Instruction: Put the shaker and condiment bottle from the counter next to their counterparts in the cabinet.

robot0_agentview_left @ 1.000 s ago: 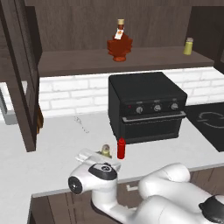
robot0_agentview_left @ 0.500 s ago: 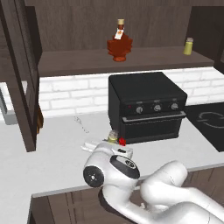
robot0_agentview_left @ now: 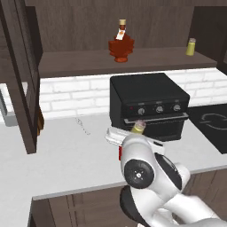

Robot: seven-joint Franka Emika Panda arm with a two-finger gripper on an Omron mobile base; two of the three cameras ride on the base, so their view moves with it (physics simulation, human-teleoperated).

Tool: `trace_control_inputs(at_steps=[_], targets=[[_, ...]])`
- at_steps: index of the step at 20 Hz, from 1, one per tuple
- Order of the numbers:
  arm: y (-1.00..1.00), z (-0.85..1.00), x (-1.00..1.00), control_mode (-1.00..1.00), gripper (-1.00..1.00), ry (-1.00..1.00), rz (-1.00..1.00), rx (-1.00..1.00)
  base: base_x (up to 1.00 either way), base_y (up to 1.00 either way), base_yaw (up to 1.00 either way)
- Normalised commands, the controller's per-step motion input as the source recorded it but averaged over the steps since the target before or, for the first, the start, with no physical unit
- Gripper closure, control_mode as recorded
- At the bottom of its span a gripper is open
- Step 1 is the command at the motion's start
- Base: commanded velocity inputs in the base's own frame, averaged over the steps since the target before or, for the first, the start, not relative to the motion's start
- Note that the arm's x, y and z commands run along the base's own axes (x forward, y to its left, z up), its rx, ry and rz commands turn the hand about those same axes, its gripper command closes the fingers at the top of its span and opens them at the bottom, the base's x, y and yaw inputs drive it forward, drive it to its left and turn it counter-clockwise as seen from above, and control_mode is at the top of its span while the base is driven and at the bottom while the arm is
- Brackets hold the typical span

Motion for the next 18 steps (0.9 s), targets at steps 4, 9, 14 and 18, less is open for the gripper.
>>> trace_control_inputs(at_steps=[4, 9, 14, 18], targets=[[-0.39, 1.0, -0.5, -1.0, 1.0, 0.0, 0.0, 0.08, 0.0, 0.0, 0.0], [-0.36, 1.0, -0.49, -1.0, 1.0, 0.0, -0.01, 0.05, 0.0, 0.0, 0.0], [-0.53, 0.95, -0.28, -1.0, 1.0, 0.0, 0.0, 0.06, 0.0, 0.0, 0.0], [-0.68, 0.61, 0.0, -1.0, 1.0, 0.0, 0.0, 0.04, 0.0, 0.0, 0.0]])
